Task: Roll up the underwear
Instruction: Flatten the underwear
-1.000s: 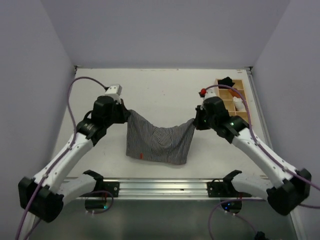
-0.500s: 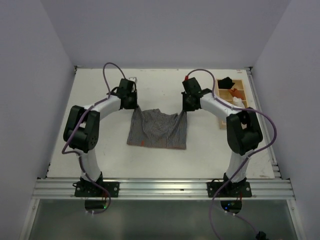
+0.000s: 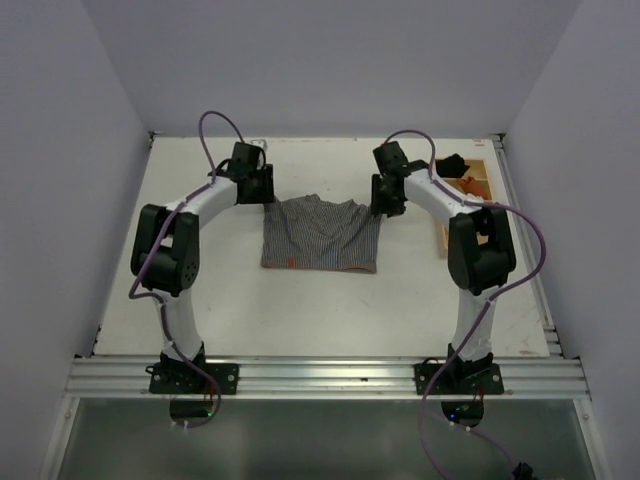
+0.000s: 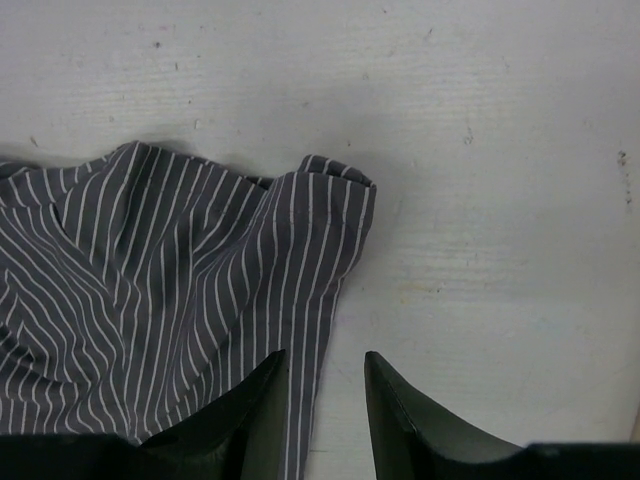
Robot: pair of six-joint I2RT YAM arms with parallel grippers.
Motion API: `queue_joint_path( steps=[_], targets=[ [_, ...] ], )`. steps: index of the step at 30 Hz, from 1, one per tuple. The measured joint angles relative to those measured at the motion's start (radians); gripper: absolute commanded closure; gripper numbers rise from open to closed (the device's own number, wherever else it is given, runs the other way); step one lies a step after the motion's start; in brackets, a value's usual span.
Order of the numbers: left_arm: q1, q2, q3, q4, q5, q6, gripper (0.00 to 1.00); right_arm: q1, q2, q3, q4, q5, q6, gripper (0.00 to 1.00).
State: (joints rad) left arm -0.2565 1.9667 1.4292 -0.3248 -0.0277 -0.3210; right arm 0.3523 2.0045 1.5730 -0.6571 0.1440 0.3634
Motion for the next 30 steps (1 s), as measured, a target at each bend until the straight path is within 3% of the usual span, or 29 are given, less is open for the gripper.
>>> queue_joint_path(
  steps=[3, 9, 15, 24, 30],
  targets=[
    [0.000, -0.040, -0.043, -0.030, 0.002, -0.005, 0.42, 0.001, -0.010, -0.019, -0.022, -0.045, -0.001, 0.60],
    [-0.002, -0.234, -0.291, -0.056, 0.053, -0.036, 0.44, 0.006, -0.106, -0.243, -0.005, -0.141, 0.017, 0.61],
    [-0.005, -0.262, -0.446, -0.071, 0.069, -0.063, 0.46, 0.090, -0.146, -0.360, 0.061, -0.174, 0.058, 0.62],
    [0.041, -0.263, -0.385, -0.187, -0.163, -0.069, 0.43, 0.271, -0.270, -0.523, 0.100, -0.177, 0.211, 0.65],
    [0.112, -0.271, -0.239, -0.220, -0.193, -0.069, 0.42, 0.380, -0.378, -0.567, 0.068, -0.187, 0.309, 0.62]
  ],
)
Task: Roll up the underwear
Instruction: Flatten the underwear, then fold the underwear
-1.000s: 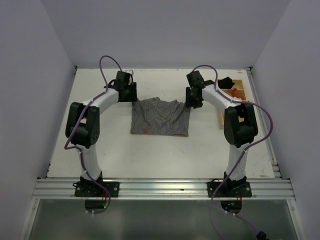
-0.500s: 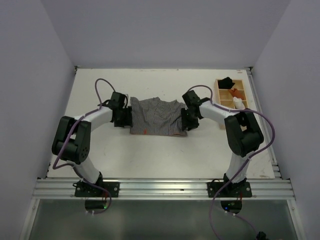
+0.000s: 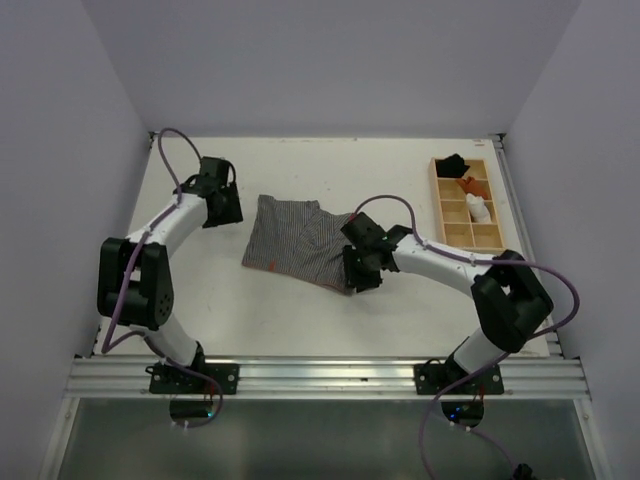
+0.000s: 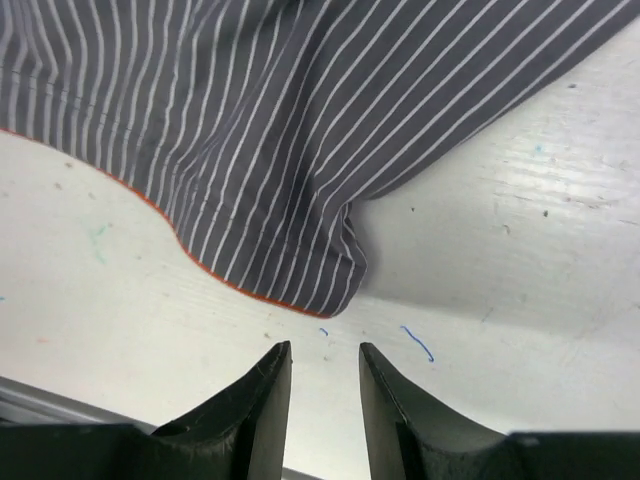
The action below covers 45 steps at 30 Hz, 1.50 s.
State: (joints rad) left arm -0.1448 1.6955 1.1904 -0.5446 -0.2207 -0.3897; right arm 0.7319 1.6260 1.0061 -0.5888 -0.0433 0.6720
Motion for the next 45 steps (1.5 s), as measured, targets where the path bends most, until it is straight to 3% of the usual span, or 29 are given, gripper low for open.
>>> queue_joint_path(
  steps=[4, 10, 13, 17, 25, 36, 45],
  targets=[
    [-0.085, -0.090, -0.053, 0.023, 0.075, 0.006, 0.41, -0.040, -0.038, 0.054, -0.056, 0.036, 0.029, 0.64],
    [-0.453, -0.241, -0.200, 0.114, 0.164, -0.068, 0.41, -0.311, 0.025, 0.190, -0.088, 0.069, 0.047, 0.65],
    [-0.585, -0.240, -0.216, 0.145, 0.164, -0.103, 0.41, -0.401, 0.118, 0.280, -0.093, 0.079, 0.042, 0.66],
    [-0.697, -0.153, -0.174, 0.172, 0.143, -0.124, 0.41, -0.430, 0.219, 0.346, -0.085, 0.075, 0.027, 0.66],
    [-0.802, 0.036, -0.059, 0.211, 0.111, -0.128, 0.42, -0.465, 0.319, 0.372, -0.081, 0.056, -0.035, 0.66],
    [-0.888, 0.122, -0.050, 0.249, 0.108, -0.169, 0.43, -0.487, 0.358, 0.372, -0.060, 0.046, -0.087, 0.75],
    [-0.901, 0.154, -0.063, 0.280, 0.096, -0.195, 0.55, -0.495, 0.364, 0.374, -0.027, 0.002, -0.103, 0.82]
  ],
)
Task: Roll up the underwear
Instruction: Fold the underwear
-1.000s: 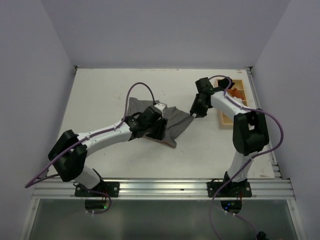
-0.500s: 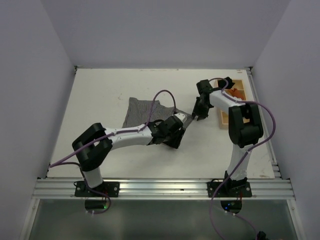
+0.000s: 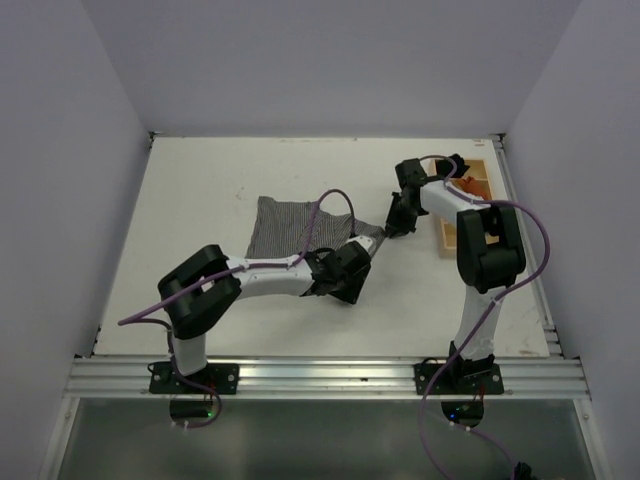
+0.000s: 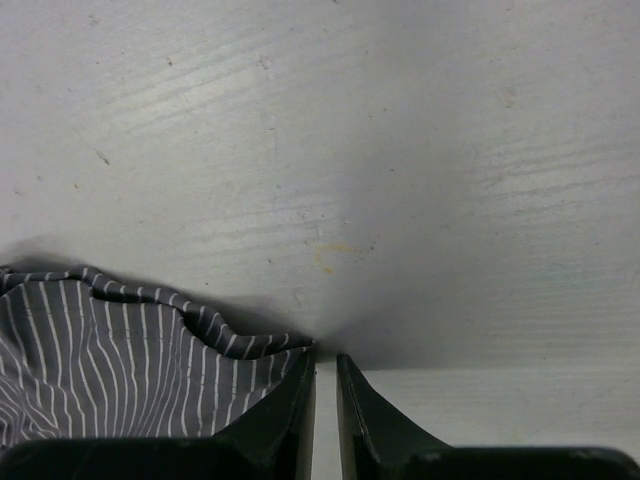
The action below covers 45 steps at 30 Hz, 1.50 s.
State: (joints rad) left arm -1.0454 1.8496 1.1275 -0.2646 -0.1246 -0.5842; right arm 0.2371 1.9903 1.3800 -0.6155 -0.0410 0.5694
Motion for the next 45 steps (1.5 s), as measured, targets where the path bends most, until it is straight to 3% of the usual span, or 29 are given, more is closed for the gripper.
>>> queue_joint_path(
  steps=[4, 6, 11, 26, 41, 45],
  targets=[
    [-0.011, 0.000, -0.004, 0.006, -0.010, -0.006, 0.66, 0.000, 0.000, -0.010, 0.047, -0.016, -0.004, 0.85],
    [-0.015, 0.000, -0.008, 0.007, -0.014, -0.008, 0.67, 0.000, 0.000, -0.018, 0.063, -0.031, -0.005, 0.80],
    [-0.018, -0.005, -0.014, 0.007, -0.029, -0.011, 0.63, 0.000, -0.036, -0.069, 0.111, -0.046, 0.000, 0.71],
    [-0.023, -0.048, -0.061, -0.007, -0.044, -0.034, 0.60, 0.040, -0.188, -0.242, 0.171, -0.050, 0.023, 0.68],
    [-0.023, -0.063, -0.076, -0.014, -0.044, -0.042, 0.59, 0.044, -0.137, -0.215, 0.183, -0.022, -0.015, 0.70],
    [-0.023, -0.071, -0.084, -0.016, -0.044, -0.044, 0.59, 0.044, -0.126, -0.204, 0.181, -0.020, -0.023, 0.82]
  ],
)
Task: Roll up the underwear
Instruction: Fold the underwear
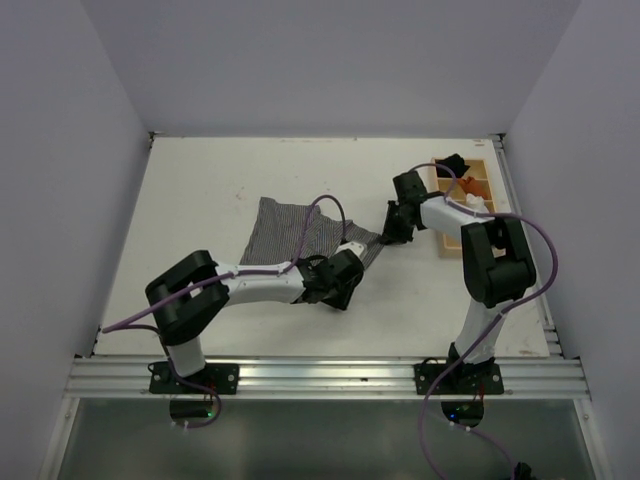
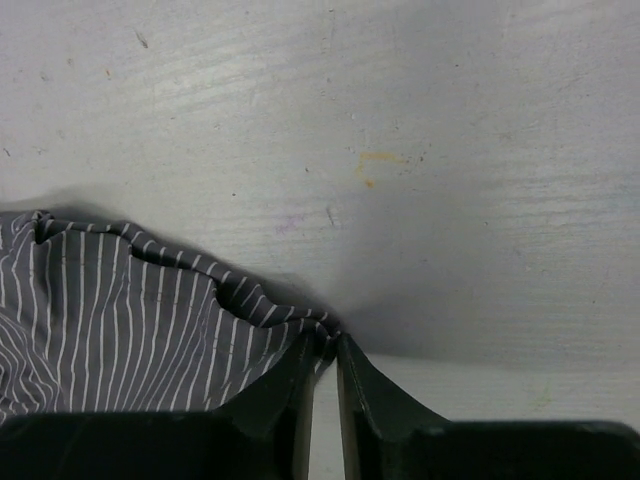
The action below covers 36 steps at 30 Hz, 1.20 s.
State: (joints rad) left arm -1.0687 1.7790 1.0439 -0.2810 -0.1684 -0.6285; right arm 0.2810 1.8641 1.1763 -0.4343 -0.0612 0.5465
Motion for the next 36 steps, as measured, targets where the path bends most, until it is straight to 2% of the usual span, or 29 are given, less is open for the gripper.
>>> queue_joint_path(
  steps=[3, 4, 7, 16, 29, 33, 36],
  targets=[
    [0.000, -0.026, -0.030, -0.003, -0.001, -0.001, 0.57, 0.000, 0.010, 0.013, -0.009, 0.011, -0.012, 0.98],
    [0.000, -0.040, -0.044, -0.004, -0.001, -0.001, 0.56, 0.000, 0.013, 0.018, -0.013, 0.014, -0.019, 1.00],
    [0.000, -0.087, -0.077, -0.026, -0.003, -0.006, 0.50, 0.000, 0.014, 0.020, -0.014, 0.014, -0.026, 1.00],
    [-0.009, -0.158, -0.056, -0.046, -0.019, -0.003, 0.48, 0.003, -0.028, -0.041, 0.015, 0.013, -0.019, 1.00],
    [-0.051, 0.027, 0.042, -0.052, -0.034, 0.006, 0.49, 0.014, -0.054, -0.075, 0.024, 0.014, -0.013, 1.00],
    [-0.054, 0.048, 0.066, -0.050, -0.048, 0.013, 0.59, 0.014, -0.061, -0.081, 0.022, 0.014, -0.013, 1.00],
    [-0.054, 0.054, 0.072, -0.052, -0.054, 0.020, 0.79, 0.014, -0.061, -0.082, 0.018, 0.018, -0.014, 1.00]
  ],
)
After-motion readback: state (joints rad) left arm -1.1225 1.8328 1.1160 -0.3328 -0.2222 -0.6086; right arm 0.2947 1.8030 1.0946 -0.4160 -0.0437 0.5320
